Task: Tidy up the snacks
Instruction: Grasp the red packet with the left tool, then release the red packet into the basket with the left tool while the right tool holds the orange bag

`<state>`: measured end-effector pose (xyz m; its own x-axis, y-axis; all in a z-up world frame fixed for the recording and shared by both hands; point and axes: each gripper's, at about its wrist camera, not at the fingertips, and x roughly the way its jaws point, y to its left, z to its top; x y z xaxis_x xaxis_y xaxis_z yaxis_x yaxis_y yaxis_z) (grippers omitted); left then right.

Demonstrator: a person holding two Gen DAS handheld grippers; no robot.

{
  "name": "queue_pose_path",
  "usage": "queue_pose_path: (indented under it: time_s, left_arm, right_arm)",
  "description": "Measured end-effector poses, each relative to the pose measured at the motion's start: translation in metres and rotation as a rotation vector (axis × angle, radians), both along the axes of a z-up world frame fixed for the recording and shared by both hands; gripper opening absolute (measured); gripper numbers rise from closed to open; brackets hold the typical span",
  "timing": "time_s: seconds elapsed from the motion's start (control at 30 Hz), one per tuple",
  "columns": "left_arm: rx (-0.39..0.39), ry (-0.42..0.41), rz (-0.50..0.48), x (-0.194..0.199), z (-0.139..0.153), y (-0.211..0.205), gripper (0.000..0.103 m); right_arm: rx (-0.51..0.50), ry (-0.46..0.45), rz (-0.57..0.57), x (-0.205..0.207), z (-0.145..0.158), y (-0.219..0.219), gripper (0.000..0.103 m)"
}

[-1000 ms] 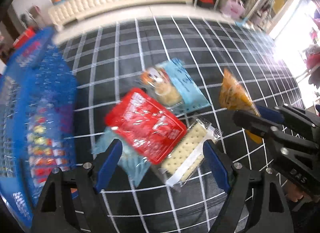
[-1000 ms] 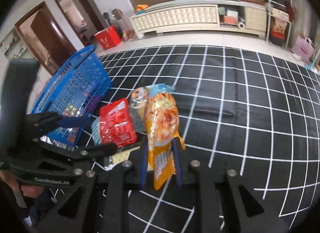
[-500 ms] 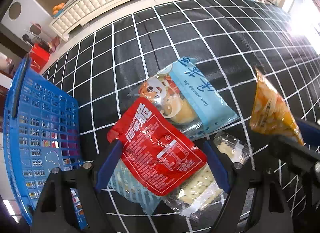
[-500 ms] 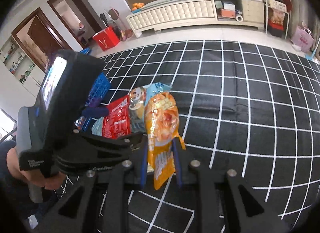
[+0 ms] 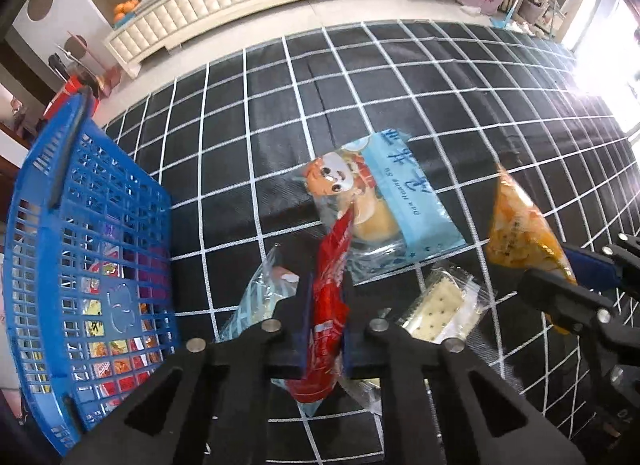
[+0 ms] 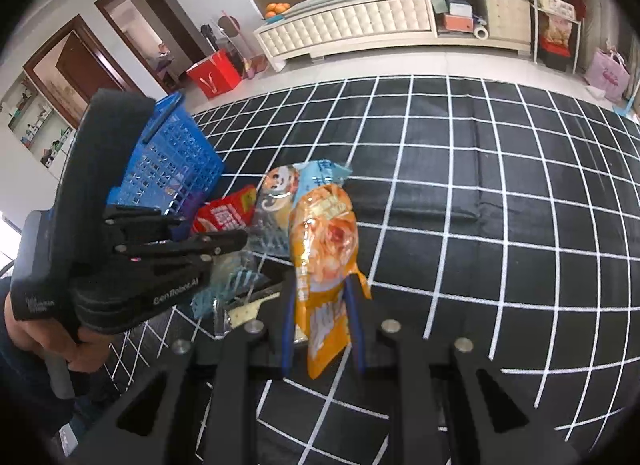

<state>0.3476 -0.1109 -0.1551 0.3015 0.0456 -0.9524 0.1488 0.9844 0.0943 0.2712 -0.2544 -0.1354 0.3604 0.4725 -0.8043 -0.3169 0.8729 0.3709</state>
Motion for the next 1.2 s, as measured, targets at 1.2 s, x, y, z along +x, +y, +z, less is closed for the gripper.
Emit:
queue_pose_path:
  time_s: [1.2]
  left_arm:
    - [-0.164, -0.342, -0.074, -0.09, 0.199, 0.147, 0.01]
  right_arm:
    - [-0.078, -0.22, 0.067, -0.02, 0.153, 0.129, 0.027]
